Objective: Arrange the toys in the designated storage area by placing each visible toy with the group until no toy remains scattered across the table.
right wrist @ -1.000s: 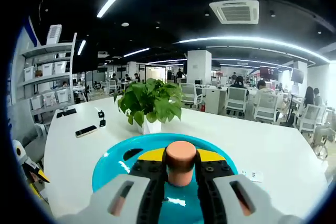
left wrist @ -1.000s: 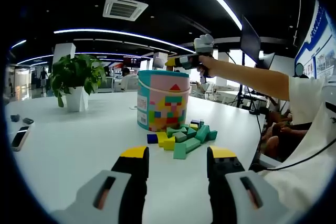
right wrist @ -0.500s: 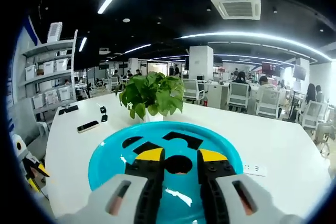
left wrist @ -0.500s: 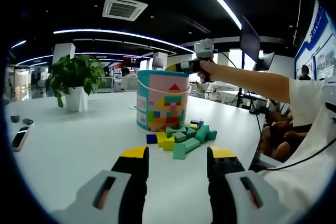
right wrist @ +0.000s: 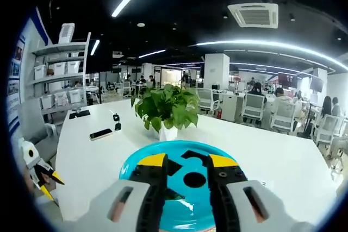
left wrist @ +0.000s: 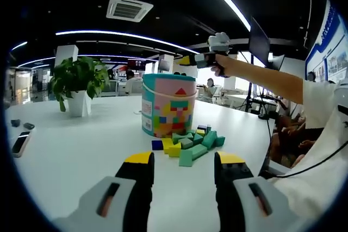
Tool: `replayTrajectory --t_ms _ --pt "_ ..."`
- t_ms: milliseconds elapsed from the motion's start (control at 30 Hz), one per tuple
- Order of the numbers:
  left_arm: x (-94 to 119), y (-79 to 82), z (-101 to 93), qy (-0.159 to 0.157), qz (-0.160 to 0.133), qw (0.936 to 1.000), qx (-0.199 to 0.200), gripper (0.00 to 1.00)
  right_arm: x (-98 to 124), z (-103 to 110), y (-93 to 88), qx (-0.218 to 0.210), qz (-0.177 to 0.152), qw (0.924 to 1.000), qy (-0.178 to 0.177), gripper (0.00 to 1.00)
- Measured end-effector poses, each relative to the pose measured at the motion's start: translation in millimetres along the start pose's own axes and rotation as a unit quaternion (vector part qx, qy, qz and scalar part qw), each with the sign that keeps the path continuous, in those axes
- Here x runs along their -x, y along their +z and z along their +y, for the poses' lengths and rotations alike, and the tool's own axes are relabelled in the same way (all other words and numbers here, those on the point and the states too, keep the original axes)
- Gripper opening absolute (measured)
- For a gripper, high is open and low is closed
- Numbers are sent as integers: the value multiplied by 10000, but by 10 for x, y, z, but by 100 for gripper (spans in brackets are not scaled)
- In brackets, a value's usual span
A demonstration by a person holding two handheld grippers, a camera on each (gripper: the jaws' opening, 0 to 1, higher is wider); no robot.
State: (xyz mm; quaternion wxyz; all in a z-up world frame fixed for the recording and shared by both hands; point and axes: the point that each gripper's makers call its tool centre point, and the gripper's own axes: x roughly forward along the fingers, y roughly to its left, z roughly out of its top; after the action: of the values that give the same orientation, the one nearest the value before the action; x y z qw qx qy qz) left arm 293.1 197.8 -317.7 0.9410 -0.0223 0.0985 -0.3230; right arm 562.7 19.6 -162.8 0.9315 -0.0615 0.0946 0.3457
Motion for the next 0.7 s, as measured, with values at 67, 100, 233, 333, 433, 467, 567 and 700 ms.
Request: replayTrajectory --t_ms 67,100,233,333,433,467,567,700 --pt "-8 5 -22 -13 -7 10000 2 45 49 2 49 -138 25 9999 51 30" --pt "-12 9 -41 -28 -8 10000 -15 45 79 11 89 -199 -44 9998 86 30" --pt "-8 24 -70 -60 -9 10000 -51 45 207 28 198 -201 -198 9994 187 30" --pt "-1 21 -57 -44 -11 10000 -46 45 309 36 162 -310 -110 9991 268 30" --pt "-17 7 -34 -26 -15 10000 8 45 419 26 170 -241 -239 9988 345 35" --pt "-27 1 -41 -36 -7 10000 14 45 455 7 186 -227 -335 9986 331 35" --pt "-44 -17 -79 -82 37 10000 -23 45 558 -23 172 -231 -439 9982 333 35" --pt "-39 -24 -68 -69 59 10000 -28 45 727 -22 109 -204 -545 9975 388 35"
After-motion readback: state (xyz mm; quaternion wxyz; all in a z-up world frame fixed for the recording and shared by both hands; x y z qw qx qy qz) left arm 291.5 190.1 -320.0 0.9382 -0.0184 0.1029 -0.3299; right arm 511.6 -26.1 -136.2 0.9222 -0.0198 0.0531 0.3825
